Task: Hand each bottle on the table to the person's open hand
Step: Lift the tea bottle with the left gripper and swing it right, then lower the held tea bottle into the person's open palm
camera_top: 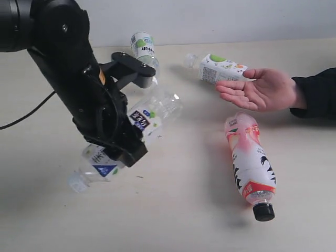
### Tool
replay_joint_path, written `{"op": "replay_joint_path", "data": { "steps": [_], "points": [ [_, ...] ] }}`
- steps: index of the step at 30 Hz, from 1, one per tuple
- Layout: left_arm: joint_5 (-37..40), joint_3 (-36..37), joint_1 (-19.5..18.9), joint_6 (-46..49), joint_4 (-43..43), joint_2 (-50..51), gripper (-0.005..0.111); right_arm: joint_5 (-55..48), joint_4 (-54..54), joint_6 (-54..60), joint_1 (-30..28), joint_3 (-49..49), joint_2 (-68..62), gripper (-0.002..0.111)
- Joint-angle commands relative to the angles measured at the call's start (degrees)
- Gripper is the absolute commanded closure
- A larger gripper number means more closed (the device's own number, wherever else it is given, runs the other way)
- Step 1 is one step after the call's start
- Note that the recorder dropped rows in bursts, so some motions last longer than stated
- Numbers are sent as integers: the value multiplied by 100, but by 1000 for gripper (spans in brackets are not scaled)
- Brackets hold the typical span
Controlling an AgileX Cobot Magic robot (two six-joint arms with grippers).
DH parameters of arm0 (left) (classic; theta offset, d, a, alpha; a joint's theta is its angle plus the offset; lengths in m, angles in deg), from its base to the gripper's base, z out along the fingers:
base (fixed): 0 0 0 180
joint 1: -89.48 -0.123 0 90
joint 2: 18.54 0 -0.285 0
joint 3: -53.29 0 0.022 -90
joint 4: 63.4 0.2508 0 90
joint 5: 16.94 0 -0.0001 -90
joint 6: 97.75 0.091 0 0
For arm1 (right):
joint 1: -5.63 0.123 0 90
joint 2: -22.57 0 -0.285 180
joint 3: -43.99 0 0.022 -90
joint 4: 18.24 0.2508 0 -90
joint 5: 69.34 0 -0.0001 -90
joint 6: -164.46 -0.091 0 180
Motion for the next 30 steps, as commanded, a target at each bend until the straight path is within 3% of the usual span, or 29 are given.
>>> {"op": "replay_joint_path", "data": {
  "steps": [1,4,11,19,22,24,26,30],
  "points": [
    [56,-369,154,-126,-840,-55,107,48,-18,34,-30,25,34,108],
    [-5,-603,154,-942,-1543,-55,107,48,-18,34,-30,25,34,108],
    [-608,-1304,154,-982,-2392,-41,107,48,-18,34,-30,25,34,108],
    [-2262,-2002,154,-1393,-3106,351,107,48,-18,34,-30,25,34,108],
    [-2751,-2189,378,-645,-4273,906,107,48,-18,34,-30,25,34,108],
    [-3166,-2402,497,176,-5653,1408,107,48,-18,34,-30,25,34,108],
    [-3221,-2704,507,666,-6511,1855,107,48,-18,34,-30,25,34,108],
    [-3250,-3170,478,895,-8009,2601,107,86,-18,33,-30,25,34,108]
  ]
}}
